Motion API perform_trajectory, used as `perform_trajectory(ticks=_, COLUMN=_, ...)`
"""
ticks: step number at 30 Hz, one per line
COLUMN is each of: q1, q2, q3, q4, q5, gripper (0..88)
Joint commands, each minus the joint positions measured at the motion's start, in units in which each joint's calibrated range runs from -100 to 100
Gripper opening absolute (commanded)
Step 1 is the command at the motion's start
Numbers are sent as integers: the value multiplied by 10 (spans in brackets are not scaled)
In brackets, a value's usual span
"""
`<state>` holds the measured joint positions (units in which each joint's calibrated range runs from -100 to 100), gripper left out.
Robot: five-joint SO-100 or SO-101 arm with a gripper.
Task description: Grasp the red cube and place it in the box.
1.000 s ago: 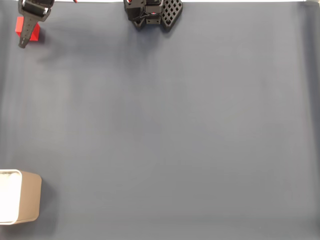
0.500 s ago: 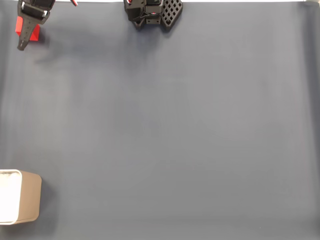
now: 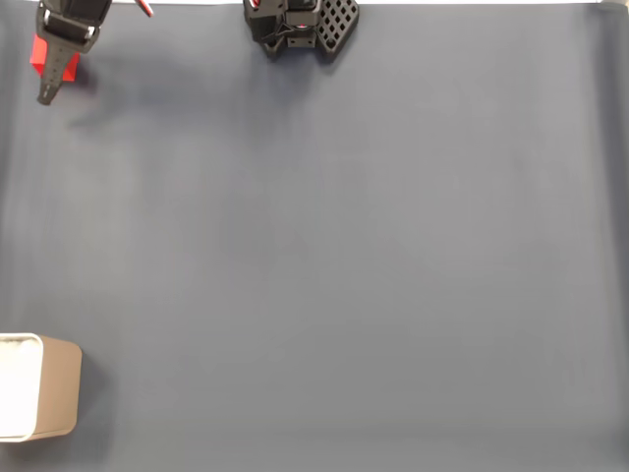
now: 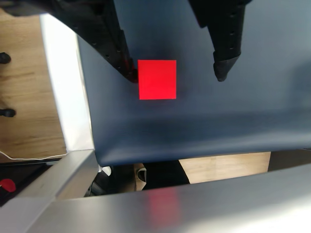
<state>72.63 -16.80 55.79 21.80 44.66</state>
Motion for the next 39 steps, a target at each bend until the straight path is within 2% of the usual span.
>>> perform_trajectory(ticks=1, q1=-7, q2=0, q3=-1, q4=-12, q5=1, gripper=365)
perform_trajectory(ticks=18, q1=-12, q2=13, q3=-1, q4=-25, q5=-4, gripper=356)
perform_trajectory(ticks=39, q1=-20, q2=11, q3=-2, q4=-34, q5=7, gripper=30)
